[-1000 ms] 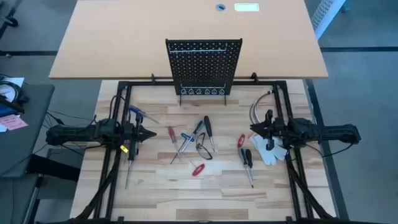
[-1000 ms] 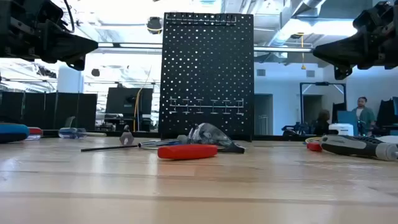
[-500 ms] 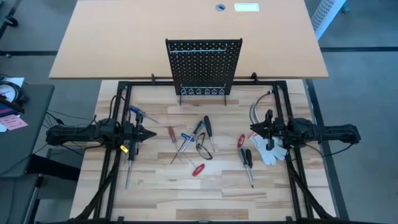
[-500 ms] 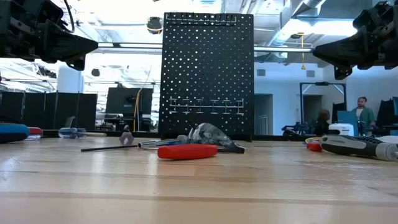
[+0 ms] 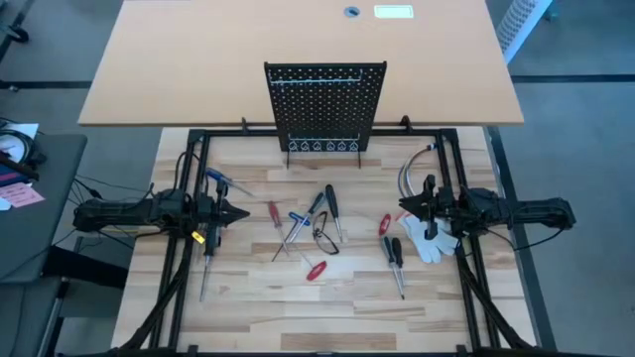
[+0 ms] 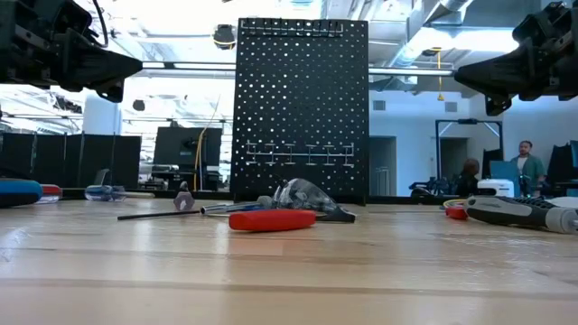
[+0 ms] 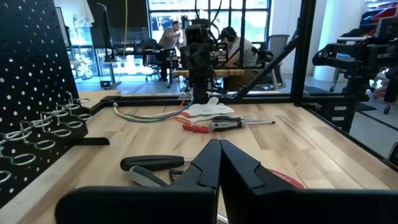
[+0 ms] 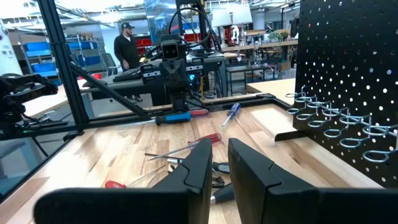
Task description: Hang tools onto peg board
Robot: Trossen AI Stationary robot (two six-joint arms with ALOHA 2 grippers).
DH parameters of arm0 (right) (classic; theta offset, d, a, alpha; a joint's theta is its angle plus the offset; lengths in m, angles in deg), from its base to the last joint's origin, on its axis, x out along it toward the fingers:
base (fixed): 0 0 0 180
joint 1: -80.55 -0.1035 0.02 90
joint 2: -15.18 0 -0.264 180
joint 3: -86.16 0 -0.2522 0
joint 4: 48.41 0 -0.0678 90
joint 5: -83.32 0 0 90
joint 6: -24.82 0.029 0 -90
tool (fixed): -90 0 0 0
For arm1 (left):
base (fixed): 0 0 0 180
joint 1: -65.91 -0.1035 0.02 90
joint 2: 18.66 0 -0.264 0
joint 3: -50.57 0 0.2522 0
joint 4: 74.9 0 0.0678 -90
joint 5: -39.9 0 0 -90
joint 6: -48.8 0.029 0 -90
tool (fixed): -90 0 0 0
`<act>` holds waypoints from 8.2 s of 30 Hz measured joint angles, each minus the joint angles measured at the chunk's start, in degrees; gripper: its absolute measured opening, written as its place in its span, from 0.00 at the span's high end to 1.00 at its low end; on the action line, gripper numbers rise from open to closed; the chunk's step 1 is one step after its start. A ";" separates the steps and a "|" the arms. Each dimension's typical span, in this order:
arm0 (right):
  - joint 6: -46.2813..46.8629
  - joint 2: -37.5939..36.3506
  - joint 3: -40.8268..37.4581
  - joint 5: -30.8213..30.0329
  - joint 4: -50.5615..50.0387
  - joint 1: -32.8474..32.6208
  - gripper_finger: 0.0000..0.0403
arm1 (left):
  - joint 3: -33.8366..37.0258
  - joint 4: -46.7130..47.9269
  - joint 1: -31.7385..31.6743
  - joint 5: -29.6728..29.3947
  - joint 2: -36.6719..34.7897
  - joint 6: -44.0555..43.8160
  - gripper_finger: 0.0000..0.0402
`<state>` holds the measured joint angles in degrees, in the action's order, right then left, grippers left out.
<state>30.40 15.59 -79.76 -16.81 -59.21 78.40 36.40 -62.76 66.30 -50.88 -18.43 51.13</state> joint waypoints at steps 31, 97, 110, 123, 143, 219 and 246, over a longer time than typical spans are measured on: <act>5.16 38.30 9.50 2.64 26.48 3.27 0.79 | 0.00 0.00 0.00 0.00 0.00 11.07 1.00; 11.34 114.03 62.35 0.42 -6.97 -11.39 0.96 | 0.00 -4.35 3.08 3.43 0.13 -12.68 1.00; 0.09 99.46 61.98 -17.11 -14.60 -19.56 0.97 | 0.00 -5.18 3.08 3.22 0.13 -12.25 1.00; -26.04 88.58 70.24 -46.58 -20.69 -15.77 0.98 | 0.00 -5.64 3.08 3.22 0.13 -11.78 1.00; -51.93 88.35 78.93 -51.29 -24.30 0.15 0.98 | 0.00 -3.70 3.08 3.24 0.13 -12.71 1.00; -35.14 83.30 77.77 -32.06 -44.75 15.14 0.57 | 0.00 -3.22 3.08 3.26 0.15 -12.90 1.00; 10.91 81.40 44.52 -1.75 -39.55 11.40 0.47 | 0.00 -1.77 3.08 3.26 0.13 -14.84 1.00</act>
<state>41.31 96.98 -35.24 -18.56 -98.76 89.80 36.40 -64.53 69.38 -47.62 -18.30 36.29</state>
